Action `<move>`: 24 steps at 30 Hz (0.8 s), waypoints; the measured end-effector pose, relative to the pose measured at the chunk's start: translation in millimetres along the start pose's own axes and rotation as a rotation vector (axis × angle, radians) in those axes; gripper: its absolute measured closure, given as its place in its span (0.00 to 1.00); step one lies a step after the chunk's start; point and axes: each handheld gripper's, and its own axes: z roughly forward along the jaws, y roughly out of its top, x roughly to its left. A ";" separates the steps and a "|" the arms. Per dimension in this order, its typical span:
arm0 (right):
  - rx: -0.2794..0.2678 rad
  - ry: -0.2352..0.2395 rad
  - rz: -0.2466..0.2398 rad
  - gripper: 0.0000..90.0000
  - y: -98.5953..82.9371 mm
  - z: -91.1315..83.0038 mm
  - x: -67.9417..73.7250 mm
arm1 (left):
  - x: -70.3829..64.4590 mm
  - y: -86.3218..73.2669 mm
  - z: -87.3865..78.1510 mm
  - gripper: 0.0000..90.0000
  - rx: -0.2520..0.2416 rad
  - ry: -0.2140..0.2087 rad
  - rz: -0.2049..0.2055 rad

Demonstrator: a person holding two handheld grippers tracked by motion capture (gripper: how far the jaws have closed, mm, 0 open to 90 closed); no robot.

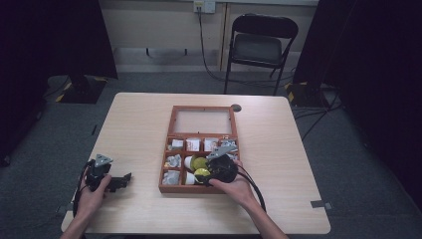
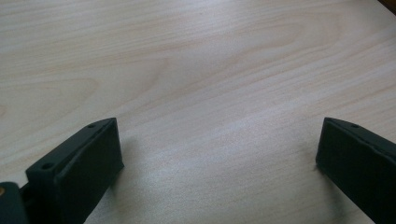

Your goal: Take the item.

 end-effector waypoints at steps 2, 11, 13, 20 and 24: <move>0.004 0.003 -0.005 0.39 -0.1 1.7 1.2 | 0.0 0.0 0.0 0.00 0.000 0.000 0.000; 0.025 -0.010 -0.019 0.39 -1.1 5.3 1.9 | -0.1 0.0 0.0 0.00 0.000 -0.001 -0.001; 0.029 -0.010 -0.021 0.39 -0.7 5.9 2.8 | -0.1 0.0 0.0 0.00 0.000 0.000 -0.001; 0.094 -0.008 -0.026 0.38 -0.5 11.4 2.6 | -0.3 0.0 0.0 0.00 0.000 0.001 -0.001; 0.116 -0.010 -0.035 0.40 0.9 14.3 2.7 | -0.3 0.0 0.0 0.00 0.000 0.000 -0.002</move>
